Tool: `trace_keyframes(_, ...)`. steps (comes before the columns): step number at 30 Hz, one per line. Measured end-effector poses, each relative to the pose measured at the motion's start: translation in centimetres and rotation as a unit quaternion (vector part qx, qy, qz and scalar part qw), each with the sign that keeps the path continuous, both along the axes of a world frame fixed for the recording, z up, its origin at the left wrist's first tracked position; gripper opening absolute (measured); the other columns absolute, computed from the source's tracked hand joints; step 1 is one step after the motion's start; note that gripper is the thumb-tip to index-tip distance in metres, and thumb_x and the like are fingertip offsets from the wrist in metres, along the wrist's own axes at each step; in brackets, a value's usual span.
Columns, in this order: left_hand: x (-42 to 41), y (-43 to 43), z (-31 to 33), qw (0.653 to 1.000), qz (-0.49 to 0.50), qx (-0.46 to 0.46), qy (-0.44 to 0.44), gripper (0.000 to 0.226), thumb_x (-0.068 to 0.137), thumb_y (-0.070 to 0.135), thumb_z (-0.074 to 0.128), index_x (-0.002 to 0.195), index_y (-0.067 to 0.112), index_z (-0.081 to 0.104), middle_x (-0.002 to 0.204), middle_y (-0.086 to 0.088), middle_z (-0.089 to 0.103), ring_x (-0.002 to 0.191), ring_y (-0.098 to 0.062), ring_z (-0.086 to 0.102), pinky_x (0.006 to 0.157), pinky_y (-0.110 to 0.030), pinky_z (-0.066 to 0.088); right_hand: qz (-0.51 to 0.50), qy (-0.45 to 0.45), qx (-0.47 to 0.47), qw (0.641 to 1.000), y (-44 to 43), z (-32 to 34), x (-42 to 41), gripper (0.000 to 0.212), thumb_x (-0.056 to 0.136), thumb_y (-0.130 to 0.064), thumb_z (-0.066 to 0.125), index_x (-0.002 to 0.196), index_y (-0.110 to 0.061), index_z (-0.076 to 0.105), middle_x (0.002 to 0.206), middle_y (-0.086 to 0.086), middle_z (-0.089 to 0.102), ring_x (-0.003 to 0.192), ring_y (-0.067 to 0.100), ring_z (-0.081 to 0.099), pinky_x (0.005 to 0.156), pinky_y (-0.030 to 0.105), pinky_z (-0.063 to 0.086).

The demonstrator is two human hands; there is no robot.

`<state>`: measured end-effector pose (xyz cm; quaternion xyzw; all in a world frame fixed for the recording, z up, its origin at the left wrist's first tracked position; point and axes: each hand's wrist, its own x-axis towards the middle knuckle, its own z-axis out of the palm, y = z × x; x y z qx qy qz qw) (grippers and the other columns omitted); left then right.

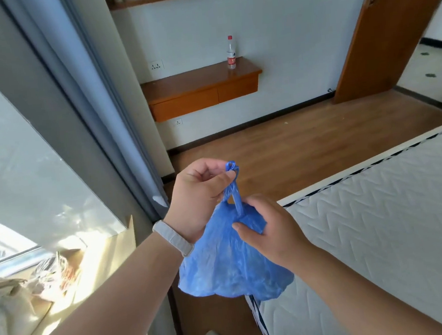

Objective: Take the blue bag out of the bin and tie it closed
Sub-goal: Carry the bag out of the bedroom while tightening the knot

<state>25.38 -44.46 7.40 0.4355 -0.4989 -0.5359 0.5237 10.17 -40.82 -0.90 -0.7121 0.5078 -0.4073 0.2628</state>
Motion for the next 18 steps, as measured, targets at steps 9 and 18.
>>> trace_keyframes(9, 8.8, -10.7, -0.4, 0.999, -0.025, 0.025, 0.038, 0.01, 0.076, 0.007, 0.072, 0.077, 0.016, 0.071, 0.078, -0.007, 0.07, 0.074, -0.029, 0.055, 0.07, -0.046, 0.042, -0.027, -0.004, -0.004, 1.0, -10.8, 0.3, 8.8, 0.028, 0.082, -0.026, 0.068, 0.107, -0.034, 0.059, 0.102, -0.022, 0.06, 0.1, 0.001, 0.057, 0.086, 0.019, 0.044)
trace_keyframes(18, 14.0, -19.0, 0.5, 0.999, -0.034, 0.002, 0.015, 0.019, 0.081, 0.001, 0.068, 0.075, 0.018, 0.07, 0.073, -0.001, 0.068, 0.061, -0.013, 0.057, 0.054, -0.024, 0.044, -0.027, 0.023, -0.027, 0.999, -19.4, 1.0, 14.3, 0.022, 0.082, -0.027, 0.066, 0.103, -0.027, 0.059, 0.094, -0.015, 0.056, 0.091, -0.002, 0.053, 0.078, 0.009, 0.038)
